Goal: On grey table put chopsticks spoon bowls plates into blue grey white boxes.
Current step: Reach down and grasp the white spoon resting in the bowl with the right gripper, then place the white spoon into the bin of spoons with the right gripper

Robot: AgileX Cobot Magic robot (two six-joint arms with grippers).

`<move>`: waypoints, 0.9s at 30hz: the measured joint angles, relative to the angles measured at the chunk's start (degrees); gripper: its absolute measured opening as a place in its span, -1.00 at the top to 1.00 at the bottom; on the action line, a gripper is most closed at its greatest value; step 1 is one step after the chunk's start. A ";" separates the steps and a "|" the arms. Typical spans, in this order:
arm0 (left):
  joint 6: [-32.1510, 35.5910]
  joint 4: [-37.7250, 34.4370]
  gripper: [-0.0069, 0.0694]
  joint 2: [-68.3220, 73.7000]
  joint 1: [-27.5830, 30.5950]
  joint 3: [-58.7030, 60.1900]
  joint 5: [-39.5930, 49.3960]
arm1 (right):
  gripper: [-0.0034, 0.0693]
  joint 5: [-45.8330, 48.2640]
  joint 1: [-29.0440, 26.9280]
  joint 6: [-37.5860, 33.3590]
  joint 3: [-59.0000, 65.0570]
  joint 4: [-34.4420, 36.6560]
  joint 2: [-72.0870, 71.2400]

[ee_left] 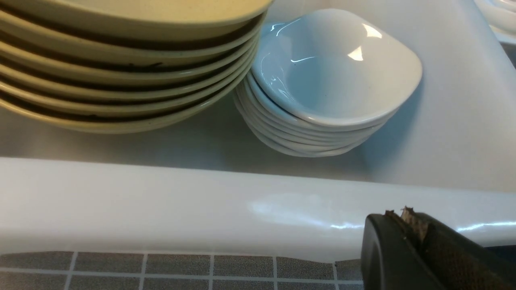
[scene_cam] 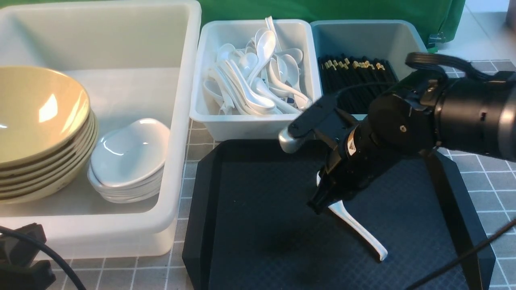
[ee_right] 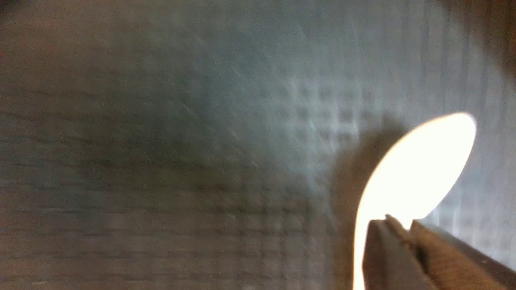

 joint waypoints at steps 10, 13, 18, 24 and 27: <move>0.48 -0.13 0.85 0.00 0.00 0.00 0.06 | -0.28 -1.27 -1.40 3.98 -0.59 -0.14 7.72; 0.86 -0.18 0.85 0.00 0.00 0.00 0.10 | -0.10 -0.99 -1.43 3.67 -0.83 0.39 8.02; 0.88 -0.18 0.85 0.00 0.00 0.00 0.10 | 0.58 -0.62 -0.66 0.84 -0.69 0.46 6.63; 0.92 -0.18 0.85 0.00 0.00 0.00 0.04 | 0.56 -5.58 0.82 -3.74 -4.19 0.58 -1.60; 0.92 -0.18 0.85 0.00 0.00 0.00 0.04 | 0.56 -15.46 0.89 -4.91 -8.82 0.58 -2.84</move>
